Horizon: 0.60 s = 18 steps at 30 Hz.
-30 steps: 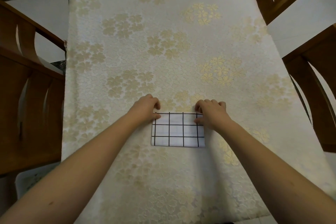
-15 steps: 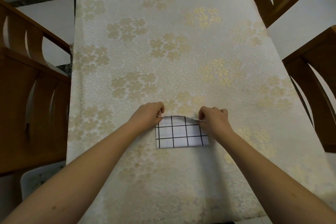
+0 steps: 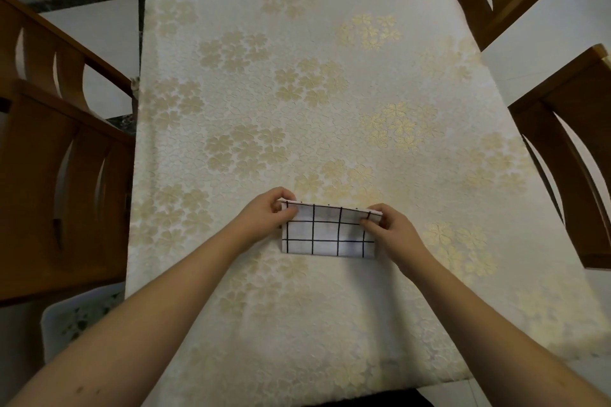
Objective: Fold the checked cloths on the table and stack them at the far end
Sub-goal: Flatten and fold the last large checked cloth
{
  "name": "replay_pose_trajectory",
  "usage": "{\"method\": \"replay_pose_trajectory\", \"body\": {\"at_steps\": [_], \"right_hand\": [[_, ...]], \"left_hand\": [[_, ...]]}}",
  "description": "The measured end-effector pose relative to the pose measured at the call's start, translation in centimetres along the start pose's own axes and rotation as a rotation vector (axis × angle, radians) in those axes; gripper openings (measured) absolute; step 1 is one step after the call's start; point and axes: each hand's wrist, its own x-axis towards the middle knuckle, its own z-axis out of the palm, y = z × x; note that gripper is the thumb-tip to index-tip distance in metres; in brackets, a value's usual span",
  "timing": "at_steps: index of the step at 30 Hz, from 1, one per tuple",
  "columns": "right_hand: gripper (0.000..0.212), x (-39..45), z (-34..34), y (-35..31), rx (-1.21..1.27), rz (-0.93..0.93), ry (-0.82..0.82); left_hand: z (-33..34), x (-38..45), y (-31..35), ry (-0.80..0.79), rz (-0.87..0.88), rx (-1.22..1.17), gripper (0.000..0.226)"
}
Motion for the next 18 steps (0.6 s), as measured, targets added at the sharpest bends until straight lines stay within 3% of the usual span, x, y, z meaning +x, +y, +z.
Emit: {"method": "replay_pose_trajectory", "body": {"at_steps": [5, 8, 9, 12, 18], "right_hand": [[0.018, -1.7, 0.5, -0.8, 0.285, 0.08, -0.001], [0.053, -2.6, 1.2, -0.6, 0.302, 0.173, -0.042], [0.052, -2.9, 1.5, -0.3, 0.31, 0.194, -0.059], [0.021, -4.2, 2.2, -0.5, 0.338, 0.195, -0.055], [0.016, -7.6, 2.9, -2.4, 0.401, 0.091, 0.095]], "left_hand": [[0.2, -1.3, 0.1, 0.018, -0.102, -0.333, 0.011], [0.1, -2.3, 0.3, 0.032, -0.117, -0.441, 0.016], [0.2, -2.7, 0.3, 0.04, -0.115, -0.456, 0.019], [0.4, -3.8, 0.2, 0.075, -0.119, -0.447, 0.023], [0.4, -8.1, 0.2, 0.078, -0.177, -0.459, 0.024]]}}
